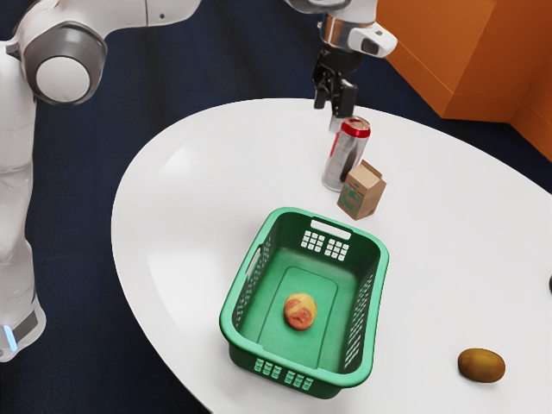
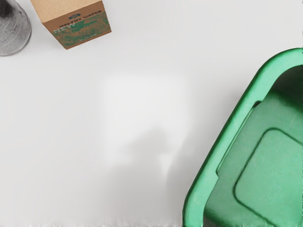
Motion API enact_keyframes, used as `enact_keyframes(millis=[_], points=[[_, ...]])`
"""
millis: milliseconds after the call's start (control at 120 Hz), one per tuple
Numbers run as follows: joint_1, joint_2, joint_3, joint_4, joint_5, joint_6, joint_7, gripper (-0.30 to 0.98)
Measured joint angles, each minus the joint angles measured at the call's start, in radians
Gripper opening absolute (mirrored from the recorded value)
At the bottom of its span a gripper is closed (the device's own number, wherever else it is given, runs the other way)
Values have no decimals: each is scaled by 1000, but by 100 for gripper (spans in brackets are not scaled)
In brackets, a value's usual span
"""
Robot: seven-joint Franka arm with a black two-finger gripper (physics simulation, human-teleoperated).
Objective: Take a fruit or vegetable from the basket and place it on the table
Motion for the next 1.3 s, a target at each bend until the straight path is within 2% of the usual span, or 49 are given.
enact_keyframes(millis=[308,458,583,658,717,758,792,825,867,917,1000,1125,1300], points=[[-4,9,1,9,-6,-28,33,69],[1,23,-26,262,11,-114,42,69],[-10,-2,-99,304,19,-177,10,69],[11,-55,-167,226,22,-204,-32,69],[83,-262,-284,-90,22,-165,-86,69],[45,-393,-368,-306,11,-116,-131,68],[20,-436,-431,-395,4,-76,-168,68],[9,-430,-496,-441,-7,-36,-204,68],[1,-413,-561,-470,-19,9,-248,68],[-1,-397,-594,-478,-37,54,-298,68],[5,-255,-610,-390,-49,117,-370,68],[7,-181,-619,-359,-1,180,-462,69],[3,-168,-616,-347,62,240,-574,69]])
